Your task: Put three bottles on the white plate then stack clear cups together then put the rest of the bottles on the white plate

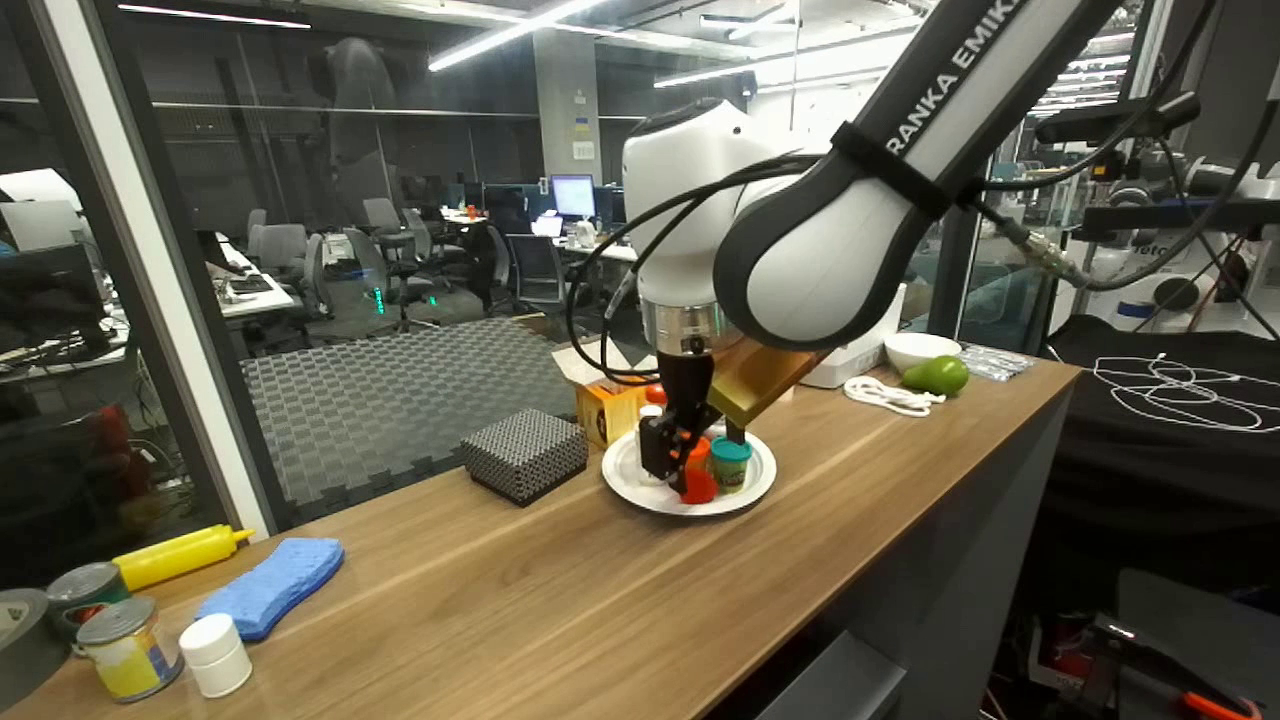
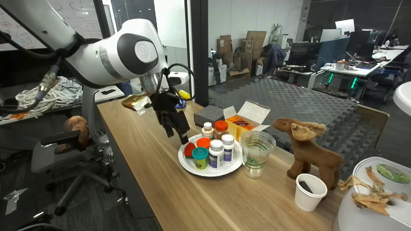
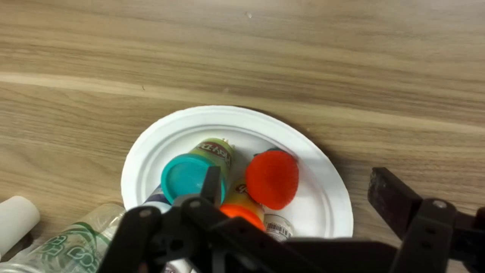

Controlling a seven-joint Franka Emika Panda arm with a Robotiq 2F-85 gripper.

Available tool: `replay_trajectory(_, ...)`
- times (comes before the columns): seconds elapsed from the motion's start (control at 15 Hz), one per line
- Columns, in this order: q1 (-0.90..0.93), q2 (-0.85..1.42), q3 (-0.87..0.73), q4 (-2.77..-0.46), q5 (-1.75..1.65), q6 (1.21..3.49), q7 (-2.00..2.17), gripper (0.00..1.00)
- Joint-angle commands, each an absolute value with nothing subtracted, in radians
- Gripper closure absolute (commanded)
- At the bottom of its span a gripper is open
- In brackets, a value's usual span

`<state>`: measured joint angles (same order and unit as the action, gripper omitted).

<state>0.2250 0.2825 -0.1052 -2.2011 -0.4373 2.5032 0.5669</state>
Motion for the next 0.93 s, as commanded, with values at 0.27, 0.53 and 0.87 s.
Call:
replay_trajectory(0.27, 0.157, -0.118, 0.027, -2.319, -0.083, 2.141, 0.318, 0.0)
replay_trajectory(0.53, 0.124, -0.332, 0.028, -2.346, 0.01, 1.916, 0.234, 0.0)
replay_trajectory(0.87, 0.119, -0.561, -0.011, -2.417, 0.196, 1.736, 0.066, 0.0)
